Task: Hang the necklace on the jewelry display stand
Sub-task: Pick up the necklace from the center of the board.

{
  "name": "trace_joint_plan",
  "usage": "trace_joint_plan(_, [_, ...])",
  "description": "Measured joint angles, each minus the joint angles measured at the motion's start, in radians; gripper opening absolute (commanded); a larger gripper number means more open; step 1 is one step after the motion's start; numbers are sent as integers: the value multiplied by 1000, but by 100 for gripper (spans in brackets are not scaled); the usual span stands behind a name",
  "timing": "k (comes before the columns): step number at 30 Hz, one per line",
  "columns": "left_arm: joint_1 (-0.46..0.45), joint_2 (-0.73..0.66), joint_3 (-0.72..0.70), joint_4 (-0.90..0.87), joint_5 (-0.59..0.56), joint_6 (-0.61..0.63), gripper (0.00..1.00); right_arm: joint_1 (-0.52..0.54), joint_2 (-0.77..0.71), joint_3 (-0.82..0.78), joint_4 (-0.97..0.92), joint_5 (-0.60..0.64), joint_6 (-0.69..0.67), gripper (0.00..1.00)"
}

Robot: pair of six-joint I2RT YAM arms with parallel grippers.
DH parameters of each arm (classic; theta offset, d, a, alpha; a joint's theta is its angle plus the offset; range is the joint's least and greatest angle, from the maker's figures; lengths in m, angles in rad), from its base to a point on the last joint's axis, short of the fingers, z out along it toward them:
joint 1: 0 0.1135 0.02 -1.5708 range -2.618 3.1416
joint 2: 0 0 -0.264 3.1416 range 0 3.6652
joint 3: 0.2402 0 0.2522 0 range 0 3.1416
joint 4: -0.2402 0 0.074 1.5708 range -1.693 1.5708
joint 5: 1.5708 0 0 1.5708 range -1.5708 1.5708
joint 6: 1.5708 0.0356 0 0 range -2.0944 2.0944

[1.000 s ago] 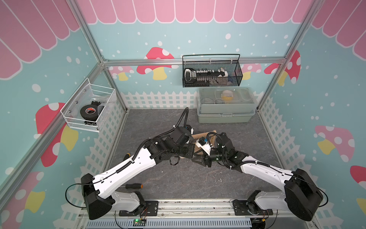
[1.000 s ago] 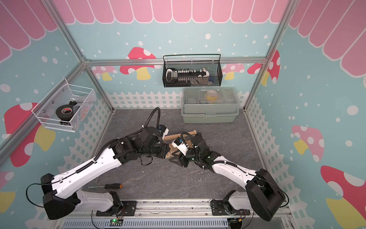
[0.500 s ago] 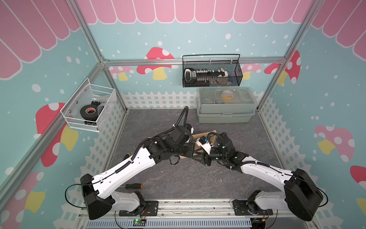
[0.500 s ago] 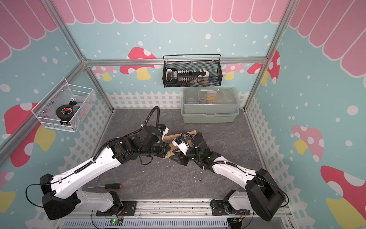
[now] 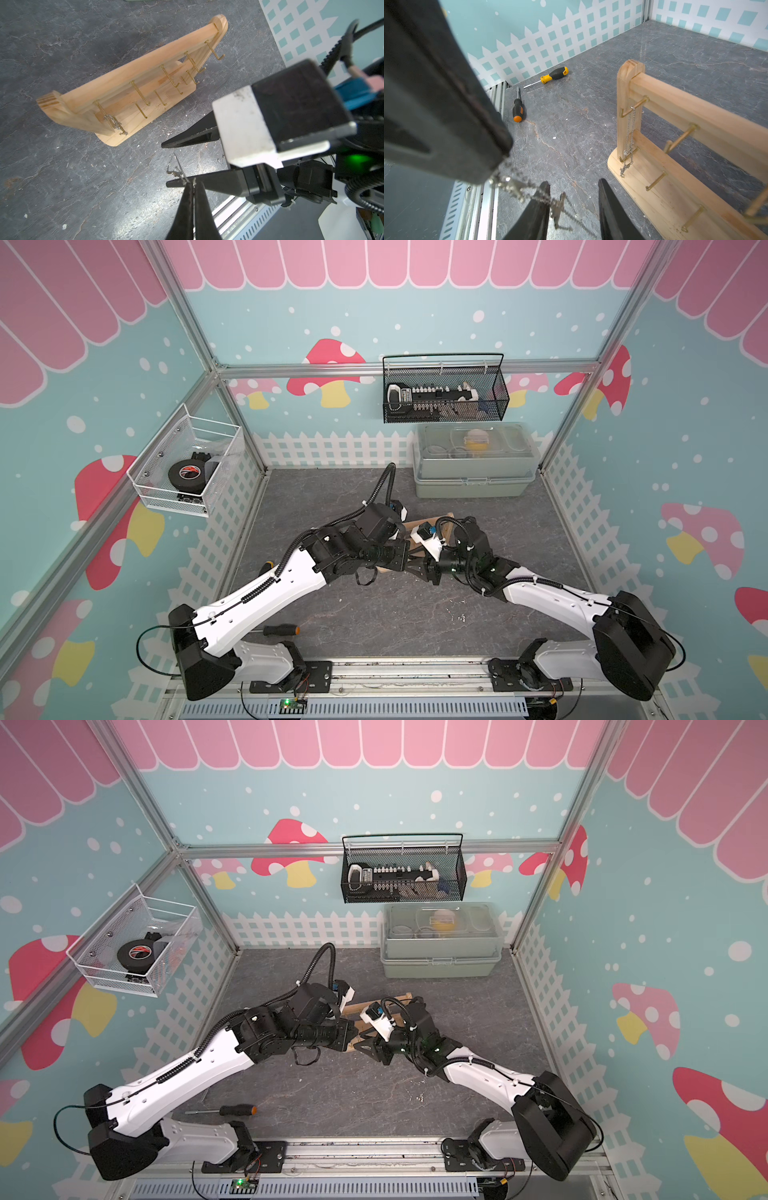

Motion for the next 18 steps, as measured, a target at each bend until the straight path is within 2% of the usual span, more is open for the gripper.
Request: trace_joint_plan(18, [0, -6, 0, -1, -16, 0, 0, 3, -8, 0, -25, 55, -7, 8])
